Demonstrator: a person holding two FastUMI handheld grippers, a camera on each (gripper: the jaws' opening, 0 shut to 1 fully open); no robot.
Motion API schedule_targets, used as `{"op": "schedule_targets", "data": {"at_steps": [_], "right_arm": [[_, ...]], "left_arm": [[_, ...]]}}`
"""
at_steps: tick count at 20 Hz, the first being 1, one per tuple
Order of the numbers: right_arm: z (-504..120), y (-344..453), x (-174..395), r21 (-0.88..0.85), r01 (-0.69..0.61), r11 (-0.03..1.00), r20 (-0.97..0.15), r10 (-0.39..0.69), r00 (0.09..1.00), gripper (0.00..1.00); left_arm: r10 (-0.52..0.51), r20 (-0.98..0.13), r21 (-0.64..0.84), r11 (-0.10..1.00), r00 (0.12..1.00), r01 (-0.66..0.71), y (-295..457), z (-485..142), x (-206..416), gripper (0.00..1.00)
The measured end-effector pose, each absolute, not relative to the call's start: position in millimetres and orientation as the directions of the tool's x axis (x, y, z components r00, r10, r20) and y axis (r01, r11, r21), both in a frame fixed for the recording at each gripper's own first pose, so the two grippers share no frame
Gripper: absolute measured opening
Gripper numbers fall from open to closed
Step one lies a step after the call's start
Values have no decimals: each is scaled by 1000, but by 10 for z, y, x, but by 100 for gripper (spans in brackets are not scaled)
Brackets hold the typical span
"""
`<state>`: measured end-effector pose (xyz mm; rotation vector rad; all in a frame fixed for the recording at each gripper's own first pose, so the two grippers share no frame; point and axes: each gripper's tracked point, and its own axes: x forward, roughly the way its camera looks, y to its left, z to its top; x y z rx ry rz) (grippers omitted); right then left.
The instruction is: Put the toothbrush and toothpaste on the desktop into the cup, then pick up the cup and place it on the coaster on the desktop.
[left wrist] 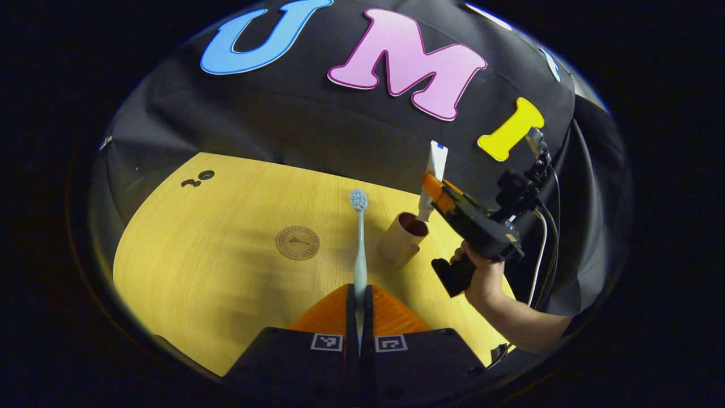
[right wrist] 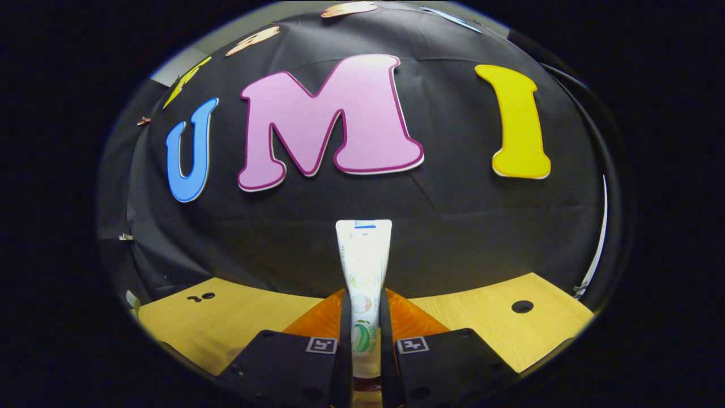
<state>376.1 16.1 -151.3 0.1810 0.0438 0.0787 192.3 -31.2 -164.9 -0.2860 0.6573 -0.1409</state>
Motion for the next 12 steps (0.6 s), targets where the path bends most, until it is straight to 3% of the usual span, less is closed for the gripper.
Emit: {"op": "schedule_targets", "data": {"at_steps": [9, 10, 11, 12], "right_arm": [[-1927, 116, 3816, 152, -37, 988, -76, 49, 996, 24], [-1952, 128, 3822, 158, -40, 987, -76, 52, 996, 20], [-2024, 144, 3811, 158, -36, 987, -88, 50, 995, 21], [-2076, 154, 3802, 158, -35, 987, -100, 52, 994, 28]], "left_arm": [[-215, -552, -308, 950, 806, 43, -321, -1606, 2062, 6], [-219, -551, -309, 950, 805, 47, -335, -1602, 2070, 6], [-219, -549, -308, 950, 806, 48, -351, -1602, 2079, 6], [-222, -548, -309, 950, 807, 52, -363, -1597, 2091, 6]]}}
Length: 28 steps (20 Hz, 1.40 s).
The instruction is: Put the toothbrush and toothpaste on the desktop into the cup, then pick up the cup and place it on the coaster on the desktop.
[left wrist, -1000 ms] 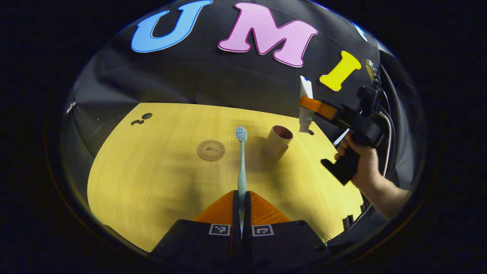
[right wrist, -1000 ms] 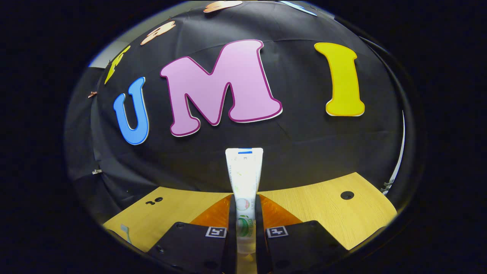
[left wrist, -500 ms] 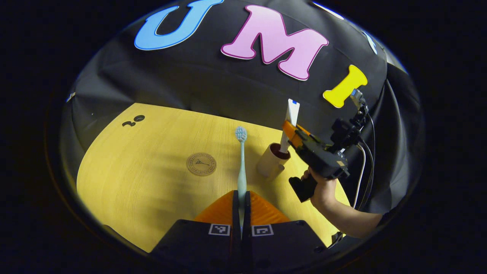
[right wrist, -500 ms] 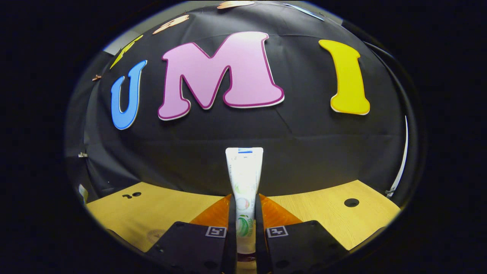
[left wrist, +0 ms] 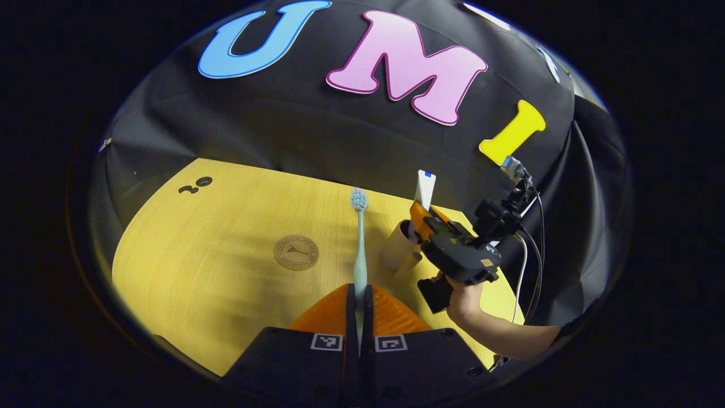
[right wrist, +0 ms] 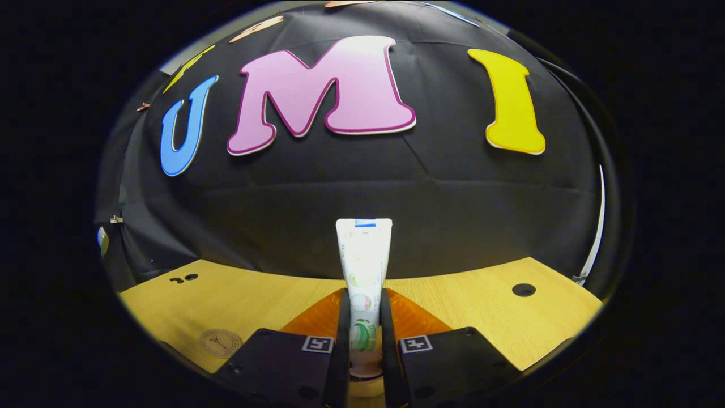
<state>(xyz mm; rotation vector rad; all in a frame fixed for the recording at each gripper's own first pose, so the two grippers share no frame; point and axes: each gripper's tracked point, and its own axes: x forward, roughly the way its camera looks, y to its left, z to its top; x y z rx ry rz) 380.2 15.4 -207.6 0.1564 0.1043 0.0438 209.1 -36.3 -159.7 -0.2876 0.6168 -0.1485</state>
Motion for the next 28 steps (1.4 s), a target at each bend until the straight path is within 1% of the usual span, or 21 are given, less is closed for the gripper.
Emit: {"op": "schedule_targets", "data": {"at_steps": [1, 3, 4, 5, 8, 10, 13, 17, 20, 25, 28], "right_arm": [[-2134, 172, 3781, 160, -36, 987, -107, 54, 993, 29], [-2171, 151, 3732, 163, -26, 986, -111, 44, 993, 38], [-2163, 127, 3717, 164, -20, 986, -110, 39, 993, 54], [-2161, 98, 3700, 171, -17, 985, -118, 37, 992, 51], [-2053, -139, 3501, 202, 18, 979, -134, 9, 991, 100], [-1936, -368, 3301, 203, 49, 978, -133, -22, 991, 99], [-1932, -687, 2951, 176, 91, 980, -174, -60, 983, 99], [-2029, -874, 2528, 149, 79, 986, -255, -39, 966, 98], [-2099, -1007, 2304, 104, 56, 993, -315, -21, 949, 98], [-2028, -1178, 2057, 133, 66, 989, -352, -15, 936, 98], [-2091, -1157, 1952, 131, 56, 990, -375, -3, 927, 98]], "left_arm": [[-221, -548, -308, 950, 807, 51, -377, -1596, 2097, 6], [-221, -545, -307, 950, 809, 53, -409, -1588, 2089, 6], [-221, -542, -304, 951, 811, 56, -429, -1587, 2082, 6], [-226, -541, -304, 950, 810, 62, -458, -1571, 2065, 6], [-250, -525, -301, 949, 813, 97, -613, -1495, 2117, 6], [-278, -489, -308, 942, 827, 135, -767, -1359, 2241, 6], [-322, -406, -327, 925, 855, 192, -1036, -1105, 2556, 6], [-362, -274, -296, 913, 891, 280, -1352, -763, 3070, 6], [-352, -176, -244, 920, 919, 305, -1481, -599, 3472, 6], [-342, -67, -174, 929, 937, 327, -1704, -749, 3992, 6], [-330, -34, -107, 940, 943, 325, -1786, -999, 4189, 6]]}}
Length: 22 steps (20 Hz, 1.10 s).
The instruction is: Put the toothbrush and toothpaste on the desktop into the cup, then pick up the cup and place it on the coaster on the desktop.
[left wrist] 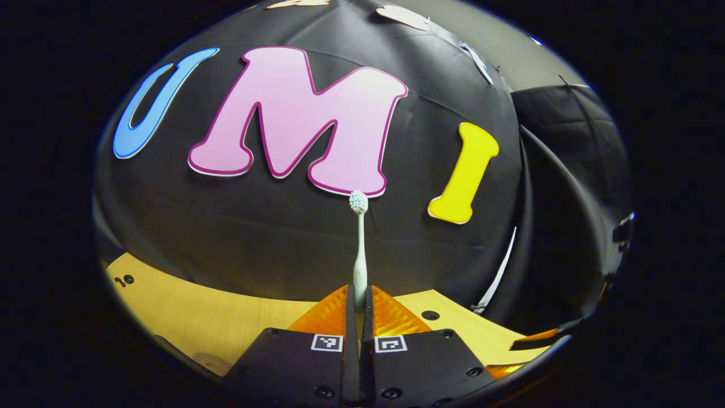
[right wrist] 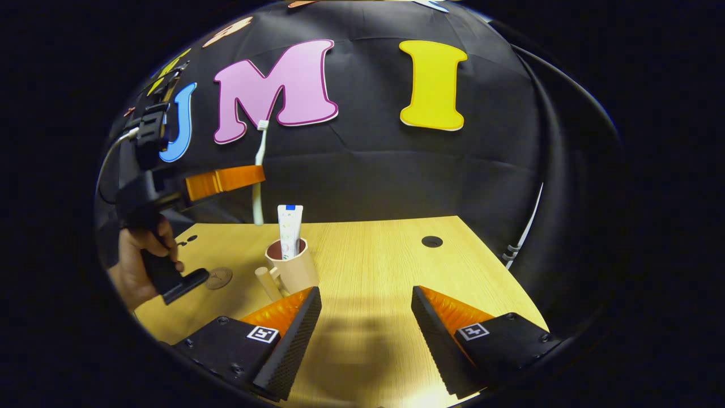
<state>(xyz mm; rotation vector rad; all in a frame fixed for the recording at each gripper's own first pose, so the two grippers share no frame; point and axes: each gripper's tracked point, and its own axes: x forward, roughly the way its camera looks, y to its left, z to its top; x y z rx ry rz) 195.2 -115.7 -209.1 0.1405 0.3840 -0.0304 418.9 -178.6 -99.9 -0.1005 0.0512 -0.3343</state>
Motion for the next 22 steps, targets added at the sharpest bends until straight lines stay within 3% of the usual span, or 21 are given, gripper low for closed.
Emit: {"op": "schedule_targets", "data": {"at_steps": [3, 13, 14, 19, 21, 22], "right_arm": [[-2265, -1040, 1827, 134, 25, 991, -419, 34, 908, 98], [-2562, -953, 1731, 158, 19, 987, -475, 59, 878, 98], [-2559, -976, 1739, 158, 26, 987, -475, 53, 878, 98], [-2405, -993, 1870, 149, 21, 989, -457, 50, 888, 98], [-2261, -923, 1986, 178, 15, 984, -451, 68, 890, 98], [-2187, -895, 2035, 188, 15, 982, -455, 74, 887, 98]], "left_arm": [[-313, -26, -20, 950, 949, 313, -1825, -1239, 4249, 6], [-287, -115, -45, 958, 951, 284, -1836, -1645, 4256, 14], [-283, -109, -39, 959, 953, 281, -1815, -1615, 4226, 21], [-239, -99, -5, 971, 966, 239, -1588, -1419, 4024, 89], [-195, -103, -19, 981, 975, 194, -1355, -1311, 3826, 99], [-172, -107, -31, 985, 979, 170, -1225, -1254, 3695, 99]]}}
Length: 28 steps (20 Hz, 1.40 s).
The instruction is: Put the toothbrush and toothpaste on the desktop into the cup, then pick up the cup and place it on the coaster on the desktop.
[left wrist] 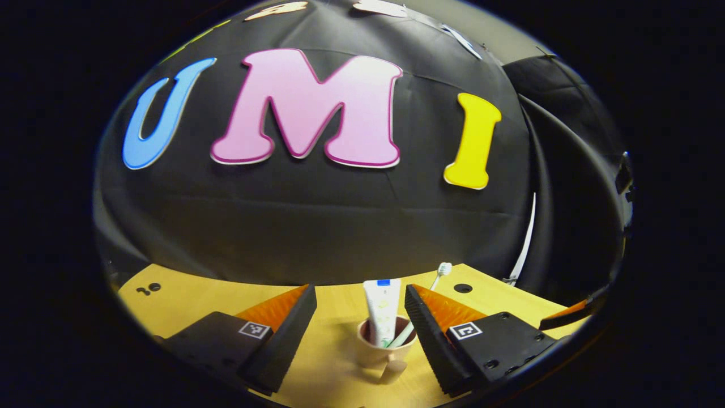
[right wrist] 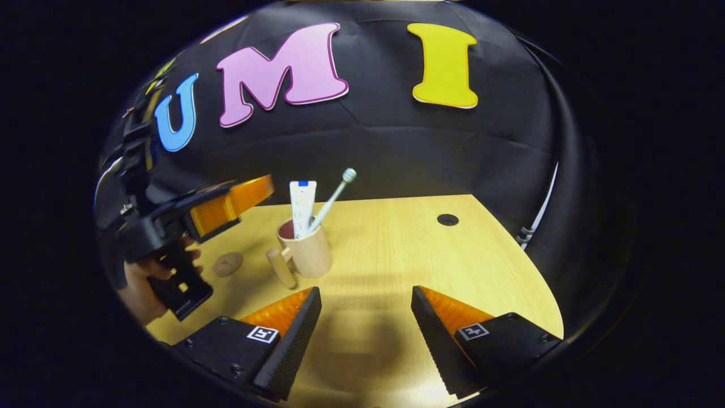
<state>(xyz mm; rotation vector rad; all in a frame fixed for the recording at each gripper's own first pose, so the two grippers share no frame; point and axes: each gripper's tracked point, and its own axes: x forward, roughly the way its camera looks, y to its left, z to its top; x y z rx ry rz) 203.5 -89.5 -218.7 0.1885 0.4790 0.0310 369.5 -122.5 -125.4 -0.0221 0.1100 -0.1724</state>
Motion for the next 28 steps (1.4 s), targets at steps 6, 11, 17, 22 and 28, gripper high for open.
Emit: {"op": "schedule_targets", "data": {"at_steps": [6, 11, 17, 22, 28], "right_arm": [[-1790, -644, 2394, 250, -4, 968, -480, 127, 868, 98], [-1796, -320, 2639, 303, 14, 953, -602, 180, 778, 98], [-1994, 20, 2790, 331, 95, 939, -750, 200, 630, 98], [-2112, 222, 2959, 307, 150, 940, -802, 171, 573, 98], [-2481, 330, 3035, 257, 203, 945, -877, 140, 460, 98]], "left_arm": [[-43, -190, -104, 994, 981, 24, -408, -1077, 2616, 98], [61, -277, -147, 983, 959, -106, 126, -1102, 1699, 97], [115, -342, -185, 965, 933, -187, 427, -1219, 1026, 97], [120, -365, -223, 951, 923, -212, 580, -1282, 728, 97], [155, -412, -216, 941, 898, -261, 855, -1478, 532, 97]]}}
